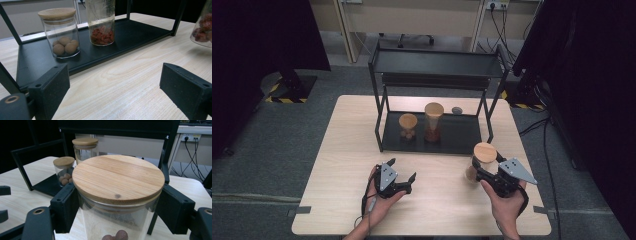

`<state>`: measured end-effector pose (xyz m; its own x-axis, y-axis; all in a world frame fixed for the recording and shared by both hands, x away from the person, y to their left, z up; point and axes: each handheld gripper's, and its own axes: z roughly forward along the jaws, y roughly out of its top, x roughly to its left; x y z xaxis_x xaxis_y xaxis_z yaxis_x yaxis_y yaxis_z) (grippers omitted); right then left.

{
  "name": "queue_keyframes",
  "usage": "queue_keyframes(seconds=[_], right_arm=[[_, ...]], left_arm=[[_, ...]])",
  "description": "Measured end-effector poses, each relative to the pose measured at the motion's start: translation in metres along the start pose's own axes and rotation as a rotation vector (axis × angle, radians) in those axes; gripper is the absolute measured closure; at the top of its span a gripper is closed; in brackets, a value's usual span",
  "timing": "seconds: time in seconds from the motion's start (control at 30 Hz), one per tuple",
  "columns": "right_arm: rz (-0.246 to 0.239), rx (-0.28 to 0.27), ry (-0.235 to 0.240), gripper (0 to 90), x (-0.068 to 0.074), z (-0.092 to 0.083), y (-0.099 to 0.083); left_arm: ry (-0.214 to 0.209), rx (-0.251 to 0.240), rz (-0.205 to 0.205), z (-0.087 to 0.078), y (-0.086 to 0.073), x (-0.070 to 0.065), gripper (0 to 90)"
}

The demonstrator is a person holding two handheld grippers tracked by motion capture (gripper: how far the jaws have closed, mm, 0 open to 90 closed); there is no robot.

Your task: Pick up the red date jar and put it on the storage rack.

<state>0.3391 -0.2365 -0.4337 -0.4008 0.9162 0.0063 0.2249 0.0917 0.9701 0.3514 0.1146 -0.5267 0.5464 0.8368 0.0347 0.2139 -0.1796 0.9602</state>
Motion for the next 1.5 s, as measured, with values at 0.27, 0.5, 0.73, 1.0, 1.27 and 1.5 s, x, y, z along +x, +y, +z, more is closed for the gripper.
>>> queue_keyframes(seconds=[0.27, 0.5, 0.73, 1.0, 1.27, 1.5], right_arm=[[0.012, -0.008, 0.005, 25.2, 0.003, 0.011, 0.007], [0.008, -0.012, 0.011, 25.2, 0.006, 0.02, 0.014], [0.01, -0.012, 0.015, 25.3, 0.008, 0.029, 0.019], [0.001, -0.015, 0.016, 25.3, 0.008, 0.039, 0.028], [-0.002, -0.014, 0.013, 25.3, 0.007, 0.051, 0.035], [-0.001, -0.014, 0.014, 25.3, 0.007, 0.061, 0.04]], left_arm=[[0.0, 0.001, 0.001, 0.0, 0.0, 0.0, 8.8], [-0.001, 0.001, 0.0, 0.0, 0.0, 0.0, 8.8], [-0.001, 0.002, -0.001, 0.0, 0.0, 0.0, 8.8], [-0.002, 0.002, -0.001, 0.0, 0.0, 0.0, 8.8], [-0.002, 0.002, -0.002, 0.0, 0.0, 0.0, 8.8], [-0.003, 0.002, -0.001, 0.0, 0.0, 0.0, 8.8]])
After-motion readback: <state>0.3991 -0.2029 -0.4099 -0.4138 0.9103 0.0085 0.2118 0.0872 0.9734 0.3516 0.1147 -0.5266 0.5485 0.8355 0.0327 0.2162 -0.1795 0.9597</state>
